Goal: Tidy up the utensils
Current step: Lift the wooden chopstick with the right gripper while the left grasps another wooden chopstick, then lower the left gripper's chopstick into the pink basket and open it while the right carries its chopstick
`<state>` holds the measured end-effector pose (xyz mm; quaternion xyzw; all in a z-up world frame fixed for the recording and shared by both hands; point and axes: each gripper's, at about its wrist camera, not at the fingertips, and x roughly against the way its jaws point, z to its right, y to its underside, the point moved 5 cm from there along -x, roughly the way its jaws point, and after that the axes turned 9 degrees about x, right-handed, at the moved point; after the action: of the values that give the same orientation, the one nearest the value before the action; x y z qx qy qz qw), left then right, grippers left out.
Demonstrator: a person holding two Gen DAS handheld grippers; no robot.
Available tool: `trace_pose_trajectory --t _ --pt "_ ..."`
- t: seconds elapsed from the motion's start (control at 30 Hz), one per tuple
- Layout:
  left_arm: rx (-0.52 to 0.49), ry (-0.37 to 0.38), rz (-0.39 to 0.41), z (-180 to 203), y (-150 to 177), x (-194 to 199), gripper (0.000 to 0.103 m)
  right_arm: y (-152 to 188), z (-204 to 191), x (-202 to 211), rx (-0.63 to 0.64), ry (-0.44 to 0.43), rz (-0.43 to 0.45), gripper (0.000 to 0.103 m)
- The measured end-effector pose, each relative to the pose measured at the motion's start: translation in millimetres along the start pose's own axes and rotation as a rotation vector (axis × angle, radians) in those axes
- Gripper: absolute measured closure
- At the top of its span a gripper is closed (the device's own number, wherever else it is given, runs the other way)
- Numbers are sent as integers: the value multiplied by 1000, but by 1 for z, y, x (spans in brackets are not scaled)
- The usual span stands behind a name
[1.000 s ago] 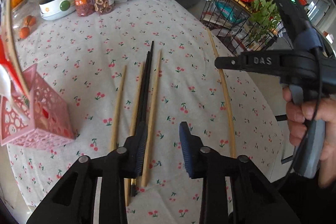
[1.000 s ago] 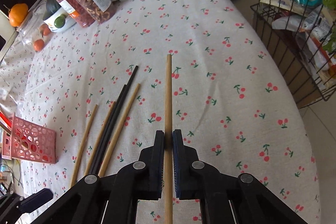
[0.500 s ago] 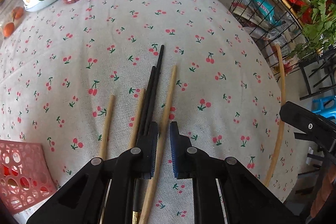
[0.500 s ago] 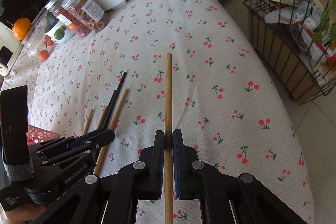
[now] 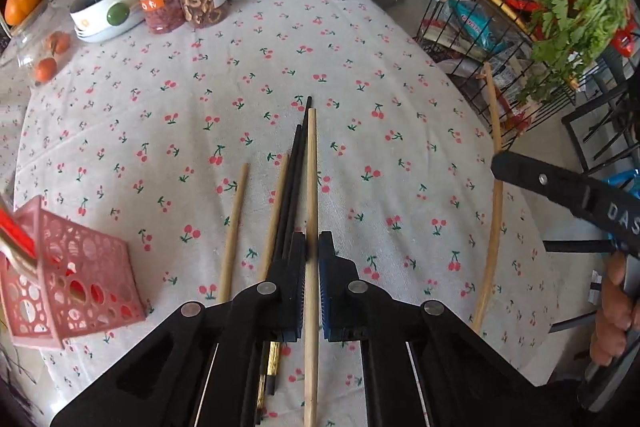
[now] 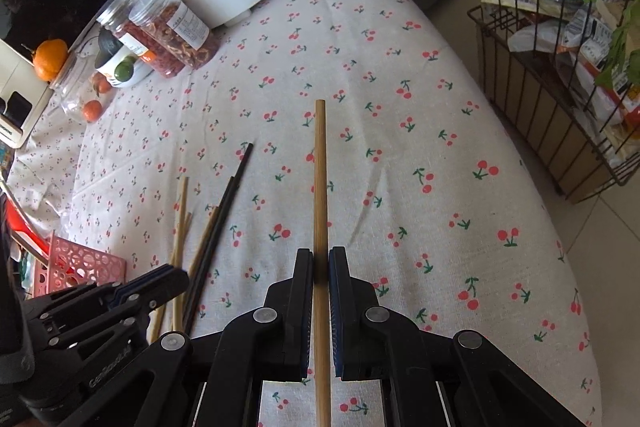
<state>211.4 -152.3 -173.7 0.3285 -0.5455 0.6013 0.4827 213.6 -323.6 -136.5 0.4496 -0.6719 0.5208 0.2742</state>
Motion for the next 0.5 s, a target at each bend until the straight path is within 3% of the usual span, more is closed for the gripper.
trace_pose_trajectory --t 0.2,0.5 --pt "-37 37 92 -13 33 46 97 -3 -23 22 25 -7 74 97" --pt "-47 150 204 -36 63 90 97 1 -73 51 145 -2 181 97"
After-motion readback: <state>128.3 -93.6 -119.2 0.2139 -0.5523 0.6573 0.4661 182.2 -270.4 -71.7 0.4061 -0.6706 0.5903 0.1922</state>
